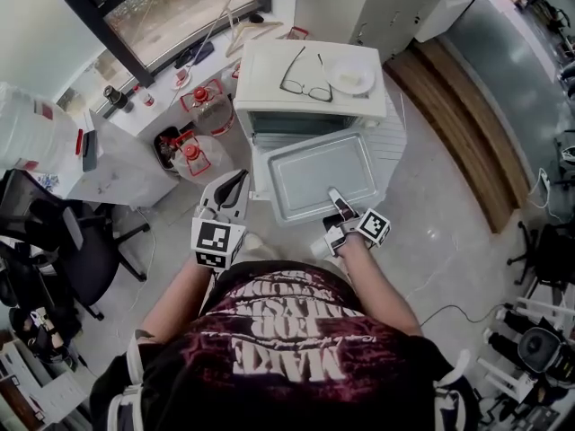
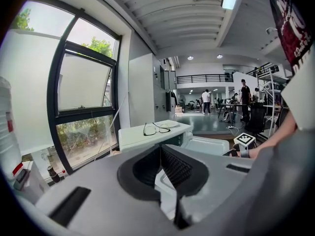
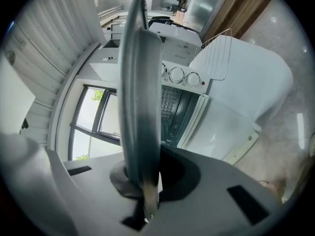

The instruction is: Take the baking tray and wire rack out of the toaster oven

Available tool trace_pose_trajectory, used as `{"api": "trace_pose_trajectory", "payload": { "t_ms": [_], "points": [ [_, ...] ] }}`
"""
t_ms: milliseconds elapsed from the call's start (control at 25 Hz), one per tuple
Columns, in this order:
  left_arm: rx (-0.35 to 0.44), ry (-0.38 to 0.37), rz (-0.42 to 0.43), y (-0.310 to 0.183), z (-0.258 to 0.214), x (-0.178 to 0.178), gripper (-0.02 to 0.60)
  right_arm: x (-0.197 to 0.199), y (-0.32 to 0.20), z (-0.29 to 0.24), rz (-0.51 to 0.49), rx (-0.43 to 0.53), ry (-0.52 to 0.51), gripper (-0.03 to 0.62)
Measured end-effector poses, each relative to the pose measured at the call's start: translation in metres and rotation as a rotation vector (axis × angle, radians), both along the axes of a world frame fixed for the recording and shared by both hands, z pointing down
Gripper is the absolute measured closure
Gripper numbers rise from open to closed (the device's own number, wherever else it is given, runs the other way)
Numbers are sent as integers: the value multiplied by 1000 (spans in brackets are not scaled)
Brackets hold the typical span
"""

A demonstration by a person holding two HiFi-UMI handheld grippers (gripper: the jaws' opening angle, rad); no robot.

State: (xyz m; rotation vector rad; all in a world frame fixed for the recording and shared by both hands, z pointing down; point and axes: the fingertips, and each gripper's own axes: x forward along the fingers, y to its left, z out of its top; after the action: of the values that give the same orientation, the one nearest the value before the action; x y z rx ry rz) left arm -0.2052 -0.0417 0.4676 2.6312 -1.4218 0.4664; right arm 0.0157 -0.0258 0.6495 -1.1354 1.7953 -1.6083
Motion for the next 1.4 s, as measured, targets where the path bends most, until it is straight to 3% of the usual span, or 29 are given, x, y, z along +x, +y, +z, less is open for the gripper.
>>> {"api": "trace_pose_trajectory", "payload": {
  "t_ms": [560, 760, 1160, 1400],
  "points": [
    [38, 24, 40, 28, -14, 181, 571, 180, 43, -21, 22, 41, -25, 588],
    [47, 28, 43, 31, -21, 230, 571, 224, 49, -25, 16, 39, -40, 588],
    [13, -11, 32, 21, -14, 250, 571, 276, 31, -14, 2, 6, -55, 588],
    [30, 50, -7, -26, -16, 241, 571, 285, -1, -8, -84, -17, -16, 588]
  ]
}}
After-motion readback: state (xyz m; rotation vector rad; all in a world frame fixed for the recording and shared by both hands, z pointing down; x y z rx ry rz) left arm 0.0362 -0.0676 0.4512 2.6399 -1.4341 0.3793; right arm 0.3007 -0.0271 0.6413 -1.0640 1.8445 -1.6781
